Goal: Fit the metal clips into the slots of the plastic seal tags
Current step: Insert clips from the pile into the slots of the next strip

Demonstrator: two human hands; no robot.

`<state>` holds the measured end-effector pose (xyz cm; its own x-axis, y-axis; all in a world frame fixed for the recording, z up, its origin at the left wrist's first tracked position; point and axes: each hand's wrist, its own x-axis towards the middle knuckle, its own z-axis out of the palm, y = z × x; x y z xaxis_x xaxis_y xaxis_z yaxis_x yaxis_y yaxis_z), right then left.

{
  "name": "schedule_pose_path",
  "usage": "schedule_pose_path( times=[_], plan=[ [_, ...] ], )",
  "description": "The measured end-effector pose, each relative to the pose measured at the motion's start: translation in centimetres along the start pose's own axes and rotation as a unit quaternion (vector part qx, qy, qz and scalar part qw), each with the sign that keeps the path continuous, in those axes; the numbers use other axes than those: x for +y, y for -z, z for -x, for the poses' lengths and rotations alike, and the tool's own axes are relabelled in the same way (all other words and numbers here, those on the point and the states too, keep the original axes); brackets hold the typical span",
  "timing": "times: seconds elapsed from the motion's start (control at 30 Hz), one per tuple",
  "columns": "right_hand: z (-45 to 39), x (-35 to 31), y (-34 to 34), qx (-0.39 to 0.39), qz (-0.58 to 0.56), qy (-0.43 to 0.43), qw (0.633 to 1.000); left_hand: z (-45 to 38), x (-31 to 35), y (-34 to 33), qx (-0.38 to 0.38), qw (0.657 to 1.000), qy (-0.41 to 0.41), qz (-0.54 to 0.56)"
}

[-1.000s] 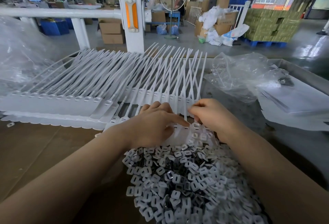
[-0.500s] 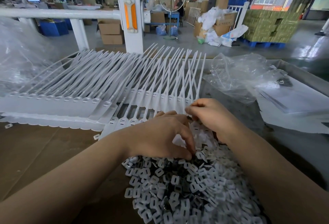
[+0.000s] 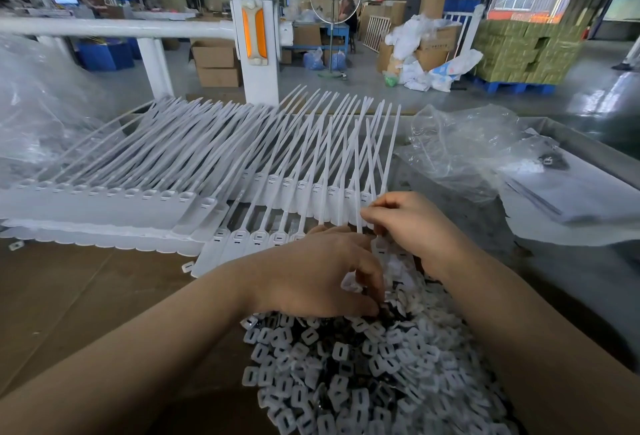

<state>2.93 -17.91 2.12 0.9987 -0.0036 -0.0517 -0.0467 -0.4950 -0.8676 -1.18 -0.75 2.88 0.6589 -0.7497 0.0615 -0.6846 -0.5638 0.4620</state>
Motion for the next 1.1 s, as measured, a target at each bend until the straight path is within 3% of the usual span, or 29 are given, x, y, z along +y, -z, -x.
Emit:
schedule_pose_path(
  times=[0.13,0.27,0.47,0.73,1.1],
  plan=[
    [0.2,-0.2,0.2,0.0,-0.006,-0.003,1.0,-0.1,-0.3,0.5,0.022,0.997,0.041,0.055],
    [0.2,-0.4,0.5,-0.007,-0.019,0.012,1.0,-0.2,-1.3,1.2,0.052,0.976,0.152,0.148],
    [0.6,-0.6,0.5,-0.088,0.005,0.074,0.993,-0.1,-2.8,1.7,0.106,0.937,0.25,0.218],
    [0.7,-0.8,0.3,-0.155,0.06,0.112,0.98,0.1,-2.8,1.8,0.093,0.938,0.254,0.216],
    [0.6,-0.4,0.3,-0.134,0.099,0.114,0.979,0.1,-3.2,1.8,0.096,0.942,0.247,0.205]
  ],
)
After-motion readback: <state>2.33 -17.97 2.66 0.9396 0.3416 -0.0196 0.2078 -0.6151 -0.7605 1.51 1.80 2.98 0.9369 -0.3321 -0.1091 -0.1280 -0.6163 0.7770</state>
